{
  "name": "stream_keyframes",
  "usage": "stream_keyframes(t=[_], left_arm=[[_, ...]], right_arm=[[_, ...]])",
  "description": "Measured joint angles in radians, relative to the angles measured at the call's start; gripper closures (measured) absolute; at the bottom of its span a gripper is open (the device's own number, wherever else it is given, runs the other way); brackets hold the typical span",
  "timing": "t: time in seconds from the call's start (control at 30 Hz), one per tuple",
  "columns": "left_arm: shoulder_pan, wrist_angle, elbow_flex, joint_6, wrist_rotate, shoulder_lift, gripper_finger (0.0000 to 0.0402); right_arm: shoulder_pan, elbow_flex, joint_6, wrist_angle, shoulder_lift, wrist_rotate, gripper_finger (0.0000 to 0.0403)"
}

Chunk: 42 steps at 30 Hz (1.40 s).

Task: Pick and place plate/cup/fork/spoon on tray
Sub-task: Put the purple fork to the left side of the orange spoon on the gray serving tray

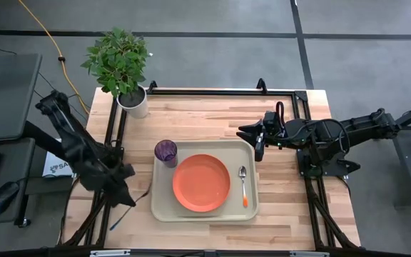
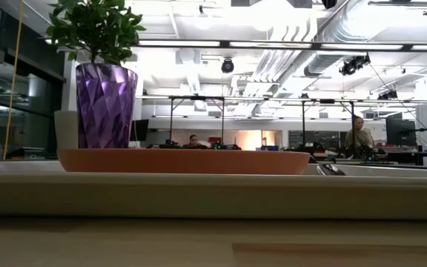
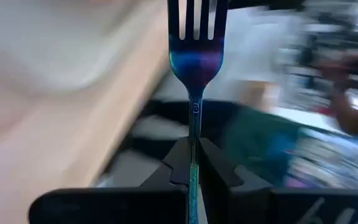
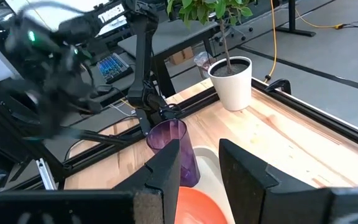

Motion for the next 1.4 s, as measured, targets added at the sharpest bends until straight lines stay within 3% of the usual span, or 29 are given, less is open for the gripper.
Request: stream_keyframes(t=[0.17,0.3,0.43,0.6,0.8,0.93,1.27,1.4], left_arm=[[0.069,0.176,0.091,0.347,-0.118,-0.018,0.0402],[0.194,0.301,0.111,0.627,-0.135,-0.003,0.0401],[0.367,0.459,0.111,0.814,0.014,0.048,0.0401],[0.562,0.697,0.111,0.905,0.305,0.166,0.0401],[0.722,0.967,0.11,0.925,0.548,0.319,0.0401],[0.79,1.156,0.11,0.888,0.667,0.406,0.0401],[0.847,1.577,0.11,0.657,0.83,0.585,0.0401],[0.839,1.597,0.11,0.617,0.846,0.621,0.0401]], right_arm=[[0.0,0.0,-0.001,0.0,0.0,-0.009,0.03],[0.0,0.0,-0.002,0.001,0.0,-0.01,0.03],[0.0,0.0,-0.003,0.003,0.0,-0.01,0.03],[0.0,0.0,-0.03,0.017,0.0,-0.037,0.03],[0.0,0.0,-0.064,0.041,0.0,-0.057,0.03],[0.0,0.0,-0.001,0.087,0.0,-0.073,0.03],[-0.038,0.002,-0.062,0.457,0.131,-0.38,0.03],[-0.069,0.002,-0.041,0.678,0.2,-0.531,0.03]])
